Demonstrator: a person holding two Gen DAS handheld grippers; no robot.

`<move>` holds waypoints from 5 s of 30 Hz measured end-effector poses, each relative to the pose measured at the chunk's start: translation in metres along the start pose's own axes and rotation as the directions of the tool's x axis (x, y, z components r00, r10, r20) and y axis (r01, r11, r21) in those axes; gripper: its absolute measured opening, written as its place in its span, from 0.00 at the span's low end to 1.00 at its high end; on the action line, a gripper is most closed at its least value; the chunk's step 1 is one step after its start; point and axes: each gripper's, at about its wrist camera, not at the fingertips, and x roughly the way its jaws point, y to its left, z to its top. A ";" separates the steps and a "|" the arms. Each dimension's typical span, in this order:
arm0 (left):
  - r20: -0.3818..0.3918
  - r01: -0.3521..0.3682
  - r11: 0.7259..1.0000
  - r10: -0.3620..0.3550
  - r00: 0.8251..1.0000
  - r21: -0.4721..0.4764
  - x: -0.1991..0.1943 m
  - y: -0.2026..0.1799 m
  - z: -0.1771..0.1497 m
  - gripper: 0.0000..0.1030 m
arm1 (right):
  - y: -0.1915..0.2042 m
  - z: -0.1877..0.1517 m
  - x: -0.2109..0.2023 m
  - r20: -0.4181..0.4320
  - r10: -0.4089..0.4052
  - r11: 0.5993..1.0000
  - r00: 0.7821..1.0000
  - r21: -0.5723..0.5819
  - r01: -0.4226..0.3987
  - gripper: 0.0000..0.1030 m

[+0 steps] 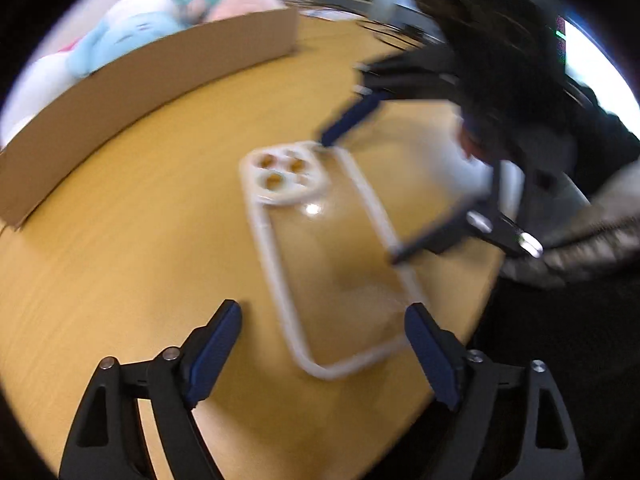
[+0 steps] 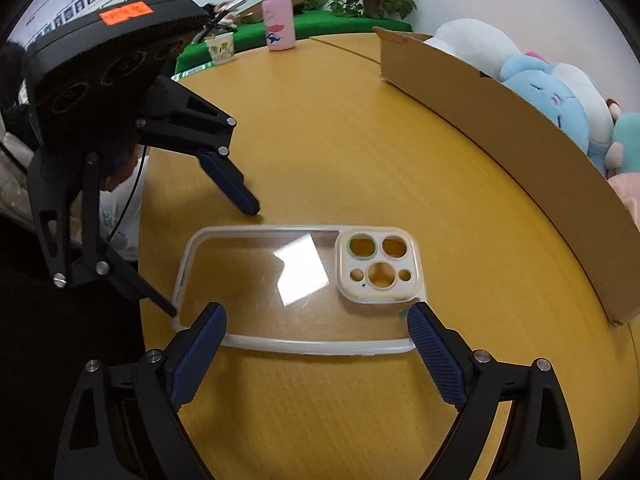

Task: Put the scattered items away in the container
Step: 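Move both open tools toward the clear phone case on the table, then position both tools around the phone case edges, then close the right tool on the phone case and lift it over the box, then lower the phone case onto the plush toys and open the right tool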

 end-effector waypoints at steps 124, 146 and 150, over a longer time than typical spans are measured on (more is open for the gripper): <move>0.011 -0.140 0.847 0.156 0.988 0.513 -0.059 0.266 0.344 0.75 | -0.339 0.167 -0.104 -0.263 -0.216 0.920 0.940 -0.379 0.106 0.79; -0.037 -0.031 0.922 0.049 0.998 0.386 -0.066 0.292 0.321 0.78 | -0.345 0.133 -0.114 -0.149 -0.225 0.970 0.963 -0.124 0.207 0.91; 0.030 -0.097 0.941 0.093 0.995 0.324 -0.084 0.282 0.307 0.78 | -0.307 0.118 -0.149 0.004 -0.336 0.942 0.942 -0.026 0.336 0.93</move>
